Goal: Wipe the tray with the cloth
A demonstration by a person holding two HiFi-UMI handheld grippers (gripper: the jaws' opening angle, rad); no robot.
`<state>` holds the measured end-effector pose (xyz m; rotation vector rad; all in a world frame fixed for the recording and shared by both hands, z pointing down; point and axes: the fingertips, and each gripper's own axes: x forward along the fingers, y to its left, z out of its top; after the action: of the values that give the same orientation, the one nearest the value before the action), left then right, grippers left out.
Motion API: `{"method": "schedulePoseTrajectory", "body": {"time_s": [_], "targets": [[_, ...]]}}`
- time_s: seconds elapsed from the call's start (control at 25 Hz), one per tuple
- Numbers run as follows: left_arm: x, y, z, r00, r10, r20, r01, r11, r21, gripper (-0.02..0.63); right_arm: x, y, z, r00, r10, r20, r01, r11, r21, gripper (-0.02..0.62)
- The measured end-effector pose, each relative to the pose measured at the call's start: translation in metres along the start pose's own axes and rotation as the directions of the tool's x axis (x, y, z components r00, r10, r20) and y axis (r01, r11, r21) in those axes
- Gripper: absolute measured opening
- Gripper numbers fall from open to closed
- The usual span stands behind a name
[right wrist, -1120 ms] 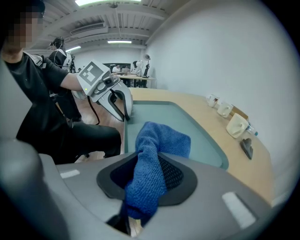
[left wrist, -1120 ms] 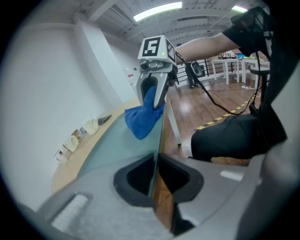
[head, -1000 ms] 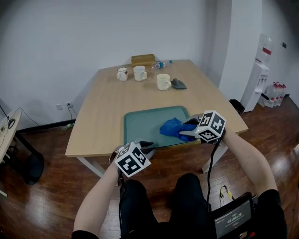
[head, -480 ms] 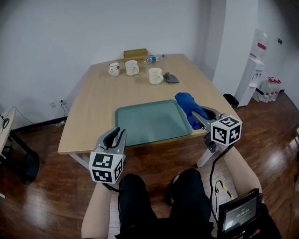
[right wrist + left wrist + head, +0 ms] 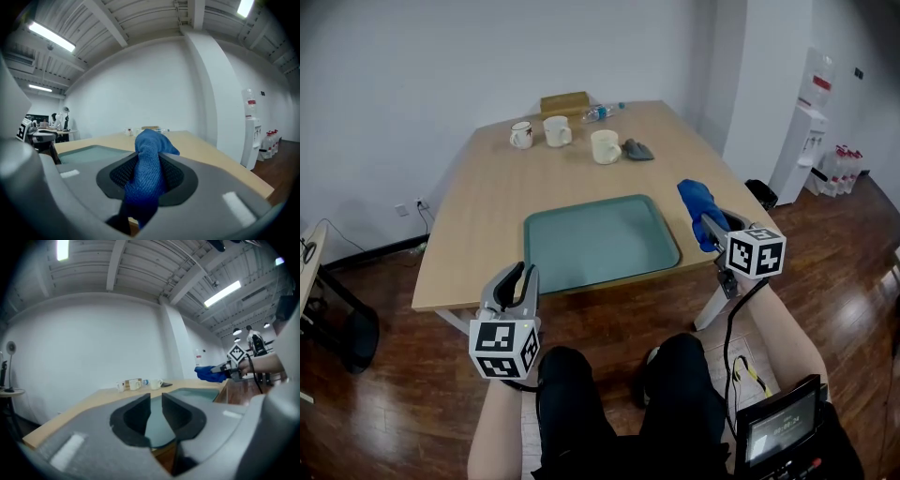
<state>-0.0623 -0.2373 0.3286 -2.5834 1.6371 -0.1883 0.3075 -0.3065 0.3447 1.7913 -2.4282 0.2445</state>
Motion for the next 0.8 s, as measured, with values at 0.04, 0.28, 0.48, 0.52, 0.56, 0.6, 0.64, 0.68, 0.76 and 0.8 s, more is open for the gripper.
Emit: {"method": "schedulePoseTrajectory", "body": {"time_s": [0.04,0.28,0.48,0.52,0.56,0.6,0.64,0.68,0.76,0.8], "targets": [[0.0,0.0,-0.001,1.0,-0.002,-0.002,0.002,1.0,-0.001,0.078,0.006,-0.003,-0.006,1.0,-0.012,-0.027,0.011,1.0,-0.013,0.115],[-0.001,0.004,-0.012,1.0,0.009,-0.018,-0.009,1.0,-0.017,0.078,0.049,-0.029,-0.044,0.971,-0.08,-0.227,0.068,0.996,-0.058,0.162],[-0.003,0.005,-0.015,1.0,0.01,-0.027,-0.011,1.0,-0.023,0.078,0.053,-0.031,-0.05,0.973,-0.077,-0.219,0.084,0.996,0.023,0.261],[-0.004,0.007,-0.016,1.0,0.014,-0.027,-0.014,1.0,-0.024,0.078,0.05,-0.031,-0.048,0.976,-0.083,-0.203,0.091,0.995,0.03,0.261],[-0.005,0.009,-0.017,0.999,0.019,-0.027,-0.02,0.999,-0.025,0.078,0.046,-0.031,-0.045,0.978,-0.093,-0.186,0.1,0.994,0.031,0.261],[-0.006,0.011,-0.017,0.999,0.024,-0.028,-0.025,0.999,-0.027,0.078,0.042,-0.031,-0.042,0.98,-0.105,-0.167,0.11,0.994,0.025,0.261],[-0.008,0.011,-0.018,0.999,0.029,-0.028,-0.03,0.999,-0.028,0.078,0.036,-0.03,-0.039,0.982,-0.118,-0.148,0.121,0.993,0.014,0.261],[-0.01,0.011,-0.018,0.999,0.033,-0.029,-0.033,0.999,-0.029,0.078,0.029,-0.028,-0.036,0.983,-0.129,-0.129,0.13,0.991,0.004,0.261],[-0.015,0.008,-0.016,0.999,0.037,-0.025,-0.037,0.999,-0.03,0.078,0.012,-0.023,-0.031,0.986,-0.14,-0.089,0.14,0.99,-0.005,0.261],[-0.018,0.006,-0.014,0.999,0.038,-0.021,-0.038,0.999,-0.029,0.078,0.001,-0.018,-0.027,0.988,-0.142,-0.062,0.142,0.99,-0.004,0.261]]}}
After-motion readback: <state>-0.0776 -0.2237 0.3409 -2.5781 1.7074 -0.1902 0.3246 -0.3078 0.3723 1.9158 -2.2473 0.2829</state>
